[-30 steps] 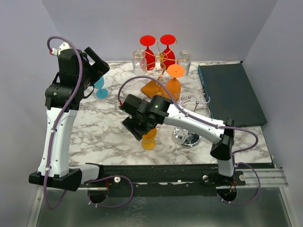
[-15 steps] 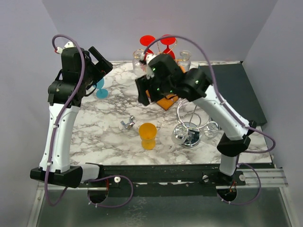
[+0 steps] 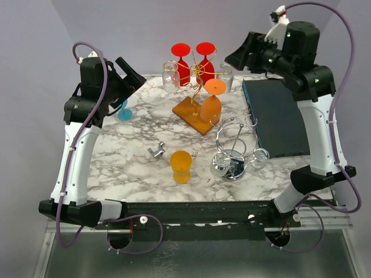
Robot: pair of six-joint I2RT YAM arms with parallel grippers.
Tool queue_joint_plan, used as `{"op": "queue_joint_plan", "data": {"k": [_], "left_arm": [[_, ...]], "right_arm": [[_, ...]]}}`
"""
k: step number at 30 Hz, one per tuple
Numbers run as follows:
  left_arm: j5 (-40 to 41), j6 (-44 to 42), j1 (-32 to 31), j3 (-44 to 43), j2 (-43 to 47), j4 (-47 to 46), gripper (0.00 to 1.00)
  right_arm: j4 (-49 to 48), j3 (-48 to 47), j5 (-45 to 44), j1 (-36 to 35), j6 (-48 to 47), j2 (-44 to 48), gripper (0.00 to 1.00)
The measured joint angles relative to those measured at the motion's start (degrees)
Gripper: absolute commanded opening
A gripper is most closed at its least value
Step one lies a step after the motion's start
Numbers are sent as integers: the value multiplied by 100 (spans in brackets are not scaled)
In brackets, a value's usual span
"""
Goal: Take the wine glass off the wine glass rack
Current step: Pick up the wine glass from the wine rack.
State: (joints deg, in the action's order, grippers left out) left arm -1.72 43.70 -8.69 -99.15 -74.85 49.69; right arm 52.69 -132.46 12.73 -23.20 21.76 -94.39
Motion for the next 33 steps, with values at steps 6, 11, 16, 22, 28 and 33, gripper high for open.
{"op": "queue_joint_plan", "data": {"k": [6,11,16,22,28,33], "left_arm": [[-334,138,0,256,-48,-166,99],[-507,203,0,365,-59,-302,99],[-636,267,0,498,-59,-428,99],[-715,321,0,586,-59,-555,99],[-796,374,0,651,-59,-632,99],[-807,387,0,719,-59,-688,99]], "right_arm": [[-745,1058,1547,1292,492,138,72],[-1172,2111,2369,1617,868,208,69],[-1565,2721,2839,1784,1228,308,63],[-2177,3346,3314,1829,1628,505,56],[-2579,3950,3560,1827,1961,634,51],[-2826,4157,3650,1797,2201,640,47]]}}
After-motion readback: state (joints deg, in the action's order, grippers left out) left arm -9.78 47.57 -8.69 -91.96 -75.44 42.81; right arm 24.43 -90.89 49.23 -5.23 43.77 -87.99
